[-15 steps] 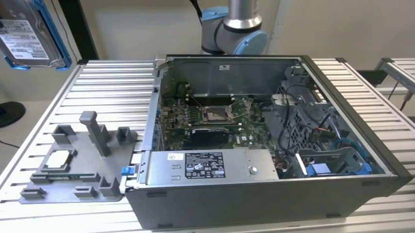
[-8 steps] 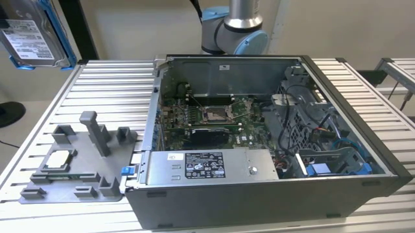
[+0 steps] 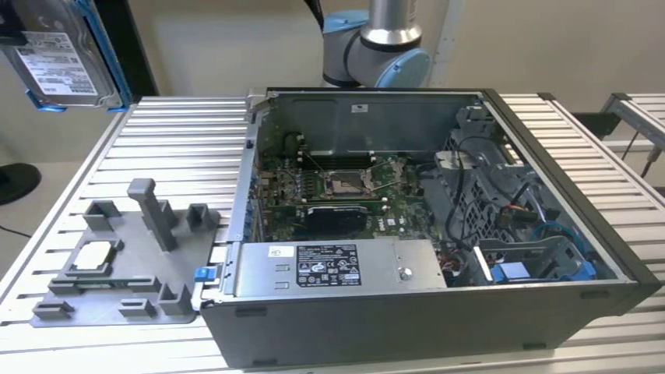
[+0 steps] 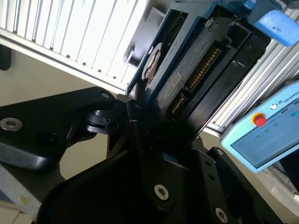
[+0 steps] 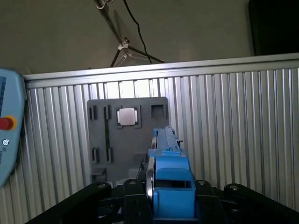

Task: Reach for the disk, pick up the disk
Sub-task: 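Pick up the disk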

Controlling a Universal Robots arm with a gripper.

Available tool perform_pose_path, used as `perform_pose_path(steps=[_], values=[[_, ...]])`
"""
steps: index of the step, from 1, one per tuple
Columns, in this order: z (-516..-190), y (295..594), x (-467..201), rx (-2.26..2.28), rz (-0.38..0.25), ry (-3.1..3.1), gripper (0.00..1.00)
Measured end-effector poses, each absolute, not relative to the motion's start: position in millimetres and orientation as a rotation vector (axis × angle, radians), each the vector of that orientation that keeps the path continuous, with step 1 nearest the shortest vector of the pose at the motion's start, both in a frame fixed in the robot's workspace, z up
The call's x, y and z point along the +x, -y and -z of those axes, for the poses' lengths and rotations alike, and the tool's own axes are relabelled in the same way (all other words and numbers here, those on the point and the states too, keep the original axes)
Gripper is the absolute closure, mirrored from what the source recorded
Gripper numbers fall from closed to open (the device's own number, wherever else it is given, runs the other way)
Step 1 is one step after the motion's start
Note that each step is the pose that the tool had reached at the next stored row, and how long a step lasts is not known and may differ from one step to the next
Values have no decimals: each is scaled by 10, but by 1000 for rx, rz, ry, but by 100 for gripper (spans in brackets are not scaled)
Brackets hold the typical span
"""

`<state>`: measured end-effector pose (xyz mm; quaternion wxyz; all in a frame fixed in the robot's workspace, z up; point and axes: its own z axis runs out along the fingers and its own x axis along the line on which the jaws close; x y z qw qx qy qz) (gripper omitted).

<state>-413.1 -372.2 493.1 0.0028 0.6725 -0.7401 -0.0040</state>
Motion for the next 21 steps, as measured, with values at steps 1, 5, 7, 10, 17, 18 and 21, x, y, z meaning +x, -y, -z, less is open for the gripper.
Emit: perform_pose_path(steps=[1, 5, 7, 10, 17, 18, 21], values=[[-4932, 3722, -4113, 2109, 13, 2321, 100], [-4932, 3722, -4045, 2109, 13, 2321, 100], [-4932, 3722, -4015, 2109, 13, 2321, 100], [-4932, 3722, -3970, 2109, 13, 2320, 100], [-4932, 3722, -3899, 2109, 13, 2321, 100], [-4932, 3722, -3891, 2109, 13, 2321, 100], [-4932, 3722, -3863, 2109, 13, 2321, 100]])
